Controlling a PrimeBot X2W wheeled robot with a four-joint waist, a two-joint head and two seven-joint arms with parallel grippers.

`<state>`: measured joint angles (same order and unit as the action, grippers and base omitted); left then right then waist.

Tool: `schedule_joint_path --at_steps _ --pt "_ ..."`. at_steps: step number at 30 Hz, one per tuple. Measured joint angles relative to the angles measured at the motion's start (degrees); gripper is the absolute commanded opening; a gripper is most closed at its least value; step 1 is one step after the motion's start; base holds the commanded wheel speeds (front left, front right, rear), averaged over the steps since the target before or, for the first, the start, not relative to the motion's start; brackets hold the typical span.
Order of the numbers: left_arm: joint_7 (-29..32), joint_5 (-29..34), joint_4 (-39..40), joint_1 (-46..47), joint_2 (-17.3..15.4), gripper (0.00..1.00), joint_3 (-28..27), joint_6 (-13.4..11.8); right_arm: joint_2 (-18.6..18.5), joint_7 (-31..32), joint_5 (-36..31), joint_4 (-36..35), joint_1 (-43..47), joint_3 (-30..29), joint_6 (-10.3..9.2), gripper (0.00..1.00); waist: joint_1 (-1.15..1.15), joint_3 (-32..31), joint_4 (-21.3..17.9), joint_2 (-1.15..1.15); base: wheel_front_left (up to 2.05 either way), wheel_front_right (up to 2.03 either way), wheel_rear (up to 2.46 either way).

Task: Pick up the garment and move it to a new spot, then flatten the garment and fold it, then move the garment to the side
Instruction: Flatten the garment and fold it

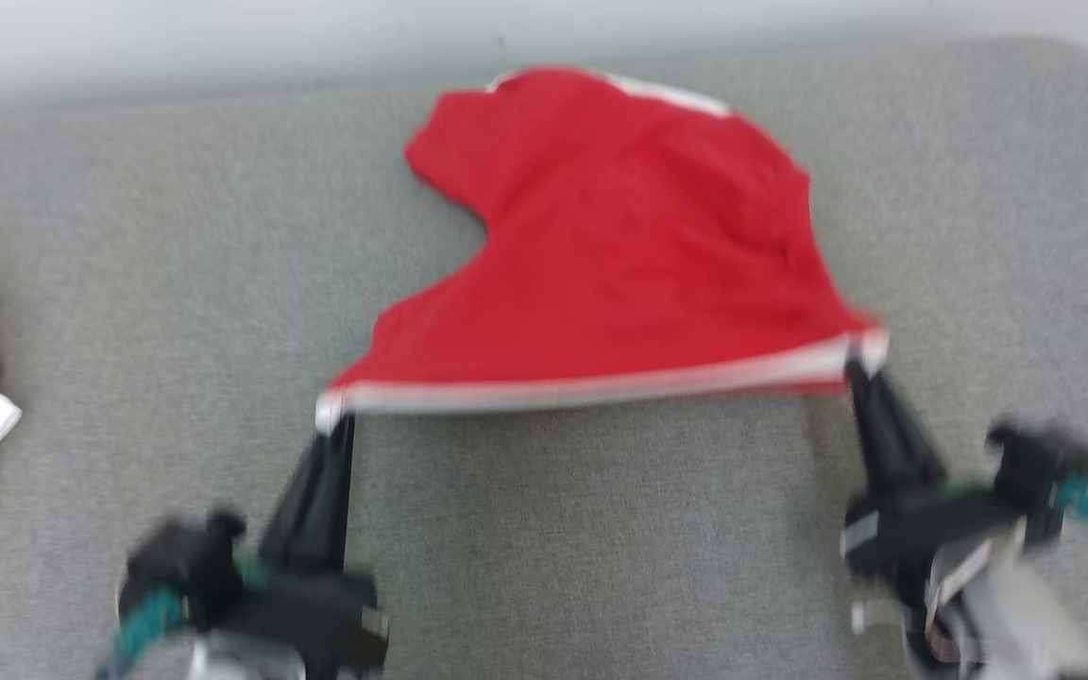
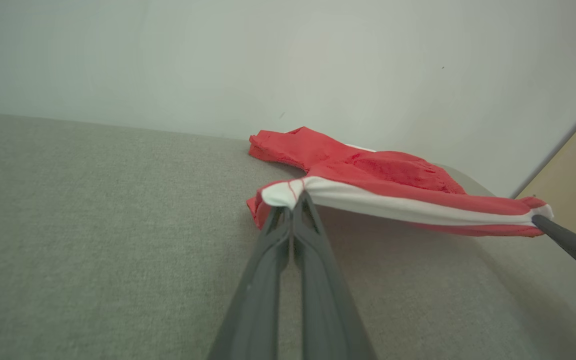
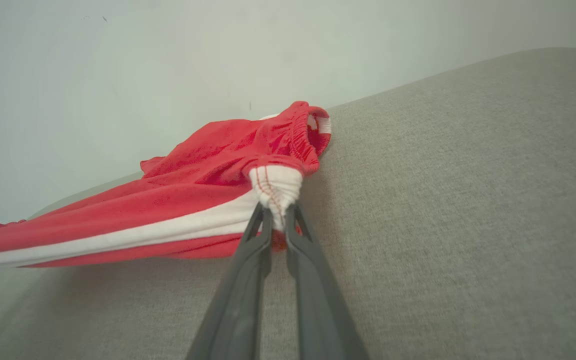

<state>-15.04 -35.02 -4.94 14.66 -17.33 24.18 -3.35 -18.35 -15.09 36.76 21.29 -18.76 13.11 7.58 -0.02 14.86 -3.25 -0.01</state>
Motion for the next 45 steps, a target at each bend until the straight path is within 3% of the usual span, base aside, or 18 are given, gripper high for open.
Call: schedule_joint_path --at_steps 8,18,28,31,38,39,40,45 --pt "0.0 7.8 -4.0 -14.9 4.6 0.00 -5.1 3.4 3.2 0.6 -4.3 -4.3 15.6 -3.3 0.04 0.00 0.00 -4.8 0.6 0.00 0.00 0.00 0.00" --pt "0.0 13.3 -4.1 -23.8 8.4 0.00 -13.6 6.6 6.2 4.9 -9.2 -13.2 32.2 -3.3 0.05 0.00 0.01 -8.0 3.1 0.00 0.00 0.00 0.00" --pt "0.0 18.3 -2.8 -22.4 9.4 0.00 -17.2 9.5 8.4 7.1 -10.9 -21.2 34.6 -3.5 0.04 0.00 0.02 -6.5 2.4 0.01 0.00 0.00 0.00" --pt "0.0 20.3 -2.9 -18.3 7.6 0.00 -15.6 10.2 8.5 7.5 -11.2 -22.9 32.1 -3.5 0.00 0.00 0.02 -6.1 1.7 0.02 0.00 0.00 0.00" --pt "1.8 22.0 -5.4 -1.8 -1.3 0.00 -8.9 10.8 8.2 8.8 -10.0 -23.3 23.1 -2.4 -0.01 0.00 0.02 -4.5 -1.2 0.02 0.00 0.00 0.00" --pt "1.8 22.0 -5.4 -1.8 -1.3 0.00 -8.9 10.8 8.2 8.8 -10.0 -23.3 23.1 -2.4 -0.01 0.00 0.02 -4.5 -1.2 0.02 0.00 0.00 0.00" --pt "4.0 20.9 -6.1 4.0 -4.4 0.00 -5.0 10.8 8.2 8.9 -9.8 -22.0 20.2 -2.0 -0.01 0.00 0.02 -3.8 -2.2 0.02 0.00 0.00 0.00" --pt "8.5 16.2 -9.5 18.8 -11.7 0.00 4.2 10.9 9.2 7.8 -9.3 -18.2 12.0 -0.6 -0.02 0.00 0.03 -1.1 -4.7 0.02 0.00 0.00 0.00"
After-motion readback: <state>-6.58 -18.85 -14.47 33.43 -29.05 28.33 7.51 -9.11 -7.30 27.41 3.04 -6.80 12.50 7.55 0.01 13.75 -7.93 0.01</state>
